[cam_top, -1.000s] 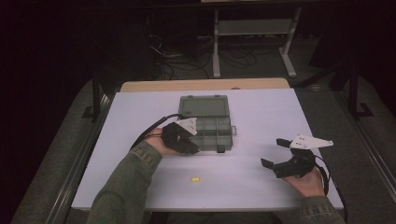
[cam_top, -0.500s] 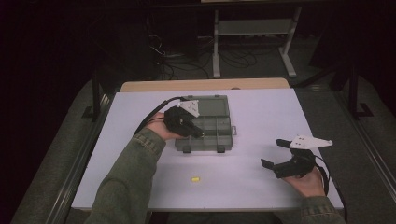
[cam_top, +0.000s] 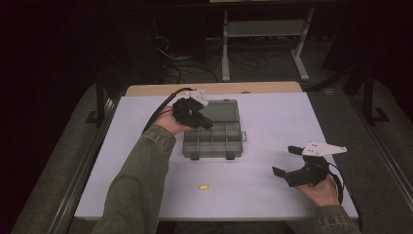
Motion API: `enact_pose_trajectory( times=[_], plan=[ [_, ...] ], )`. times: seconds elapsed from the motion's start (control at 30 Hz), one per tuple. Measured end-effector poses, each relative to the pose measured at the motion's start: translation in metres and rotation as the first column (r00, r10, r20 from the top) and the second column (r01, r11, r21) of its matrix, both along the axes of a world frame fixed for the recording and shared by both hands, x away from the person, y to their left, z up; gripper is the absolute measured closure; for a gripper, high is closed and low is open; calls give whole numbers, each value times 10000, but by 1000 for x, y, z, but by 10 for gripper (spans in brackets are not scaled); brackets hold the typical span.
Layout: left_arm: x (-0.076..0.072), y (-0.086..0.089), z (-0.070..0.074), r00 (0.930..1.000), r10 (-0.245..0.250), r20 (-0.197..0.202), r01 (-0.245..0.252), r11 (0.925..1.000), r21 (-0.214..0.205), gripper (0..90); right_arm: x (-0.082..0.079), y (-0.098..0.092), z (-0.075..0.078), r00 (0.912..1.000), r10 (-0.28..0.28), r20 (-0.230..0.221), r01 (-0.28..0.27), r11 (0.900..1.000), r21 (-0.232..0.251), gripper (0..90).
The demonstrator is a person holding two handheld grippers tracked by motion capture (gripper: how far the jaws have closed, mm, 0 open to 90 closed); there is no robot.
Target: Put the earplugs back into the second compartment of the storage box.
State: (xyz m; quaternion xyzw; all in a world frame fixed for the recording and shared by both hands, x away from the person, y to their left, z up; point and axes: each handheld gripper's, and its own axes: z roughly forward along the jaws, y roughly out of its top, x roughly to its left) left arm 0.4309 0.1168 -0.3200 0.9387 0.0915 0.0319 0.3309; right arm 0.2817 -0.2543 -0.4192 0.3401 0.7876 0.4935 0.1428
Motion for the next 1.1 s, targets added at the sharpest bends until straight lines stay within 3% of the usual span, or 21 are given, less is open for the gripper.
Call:
enact_pose_trajectory(
  times=[0.47, 0.6, 0.7, 0.83, 1.0, 1.1],
  plan=[
    [30, 5, -26, 9958, 901, -184, -898, 9958, 150, 845, -1, 1, -2, 9999, 77, -127, -78, 9999, -90, 0],
    [38, 9, -34, 9909, 1282, -405, -1275, 9916, 197, 845, -1, 1, -3, 9999, 98, -139, -100, 9999, -105, 0],
    [45, 12, -45, 9866, 1533, -561, -1505, 9873, 510, 845, -1, 0, -3, 9999, 92, -145, -94, 9999, -103, 0],
    [49, 15, -53, 9807, 1781, -802, -1746, 9835, 481, 844, -2, -1, -3, 9998, 75, -162, -77, 9999, -84, 0],
    [51, 10, -64, 9818, 1726, -791, -1649, 9817, 954, 840, -1, -1, -4, 9997, 100, -200, -103, 9999, -131, 0],
    [52, 8, -65, 9801, 1776, -890, -1696, 9814, 904, 823, -1, -1, -5, 9997, 107, -225, -110, 9998, -139, 0]
  ],
)
